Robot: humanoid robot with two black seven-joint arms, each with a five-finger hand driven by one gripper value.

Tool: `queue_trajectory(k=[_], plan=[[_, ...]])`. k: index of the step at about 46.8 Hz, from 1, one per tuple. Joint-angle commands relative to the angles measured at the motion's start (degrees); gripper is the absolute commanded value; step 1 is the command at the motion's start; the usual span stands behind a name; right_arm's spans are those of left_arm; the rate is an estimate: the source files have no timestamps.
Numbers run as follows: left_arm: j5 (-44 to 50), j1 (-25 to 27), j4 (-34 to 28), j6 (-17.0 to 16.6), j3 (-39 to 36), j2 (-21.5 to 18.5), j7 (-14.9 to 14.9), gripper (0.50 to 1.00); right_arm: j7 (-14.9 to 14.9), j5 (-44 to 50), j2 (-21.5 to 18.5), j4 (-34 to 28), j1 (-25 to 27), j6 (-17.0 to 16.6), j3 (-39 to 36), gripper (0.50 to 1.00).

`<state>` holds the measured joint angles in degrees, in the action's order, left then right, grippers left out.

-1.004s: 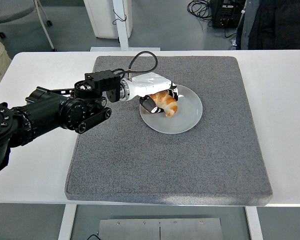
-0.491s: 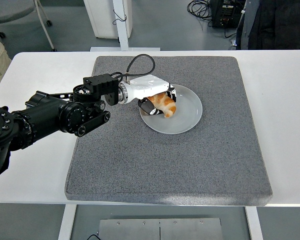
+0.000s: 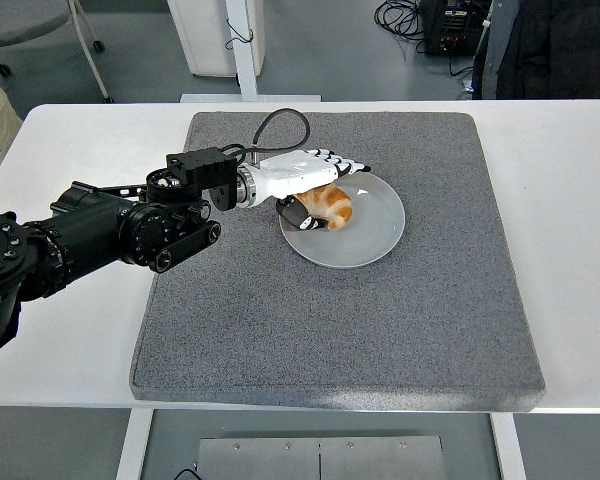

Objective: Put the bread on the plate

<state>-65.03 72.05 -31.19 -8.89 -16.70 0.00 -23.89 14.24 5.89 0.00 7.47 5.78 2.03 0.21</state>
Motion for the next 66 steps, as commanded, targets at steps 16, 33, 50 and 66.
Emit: queue_trajectory(k=[16,33,50,66], plan=[[3.68,5.73,-2.82,1.42,0.53,0.0,0.25,0.989,0.0,0.0,0.0,0.0,0.02,-0.01,-0.04,1.0],[16.78,11.18,-2.74,1.51,1.05,0.0,0.42,0.989,0.0,0.0,0.0,0.0,0.02,-0.01,-0.04,1.0],[32.16,12.68,-2.04,1.68,2.37,-1.49,0.33,0.989,0.0,0.0,0.0,0.0,-0.07,-0.01,-0.04,1.0],[39.8,10.66,-1.33,1.68,9.58,-6.5,1.92,0.989,0.0,0.0,0.0,0.0,0.02,-0.01,-0.04,1.0]])
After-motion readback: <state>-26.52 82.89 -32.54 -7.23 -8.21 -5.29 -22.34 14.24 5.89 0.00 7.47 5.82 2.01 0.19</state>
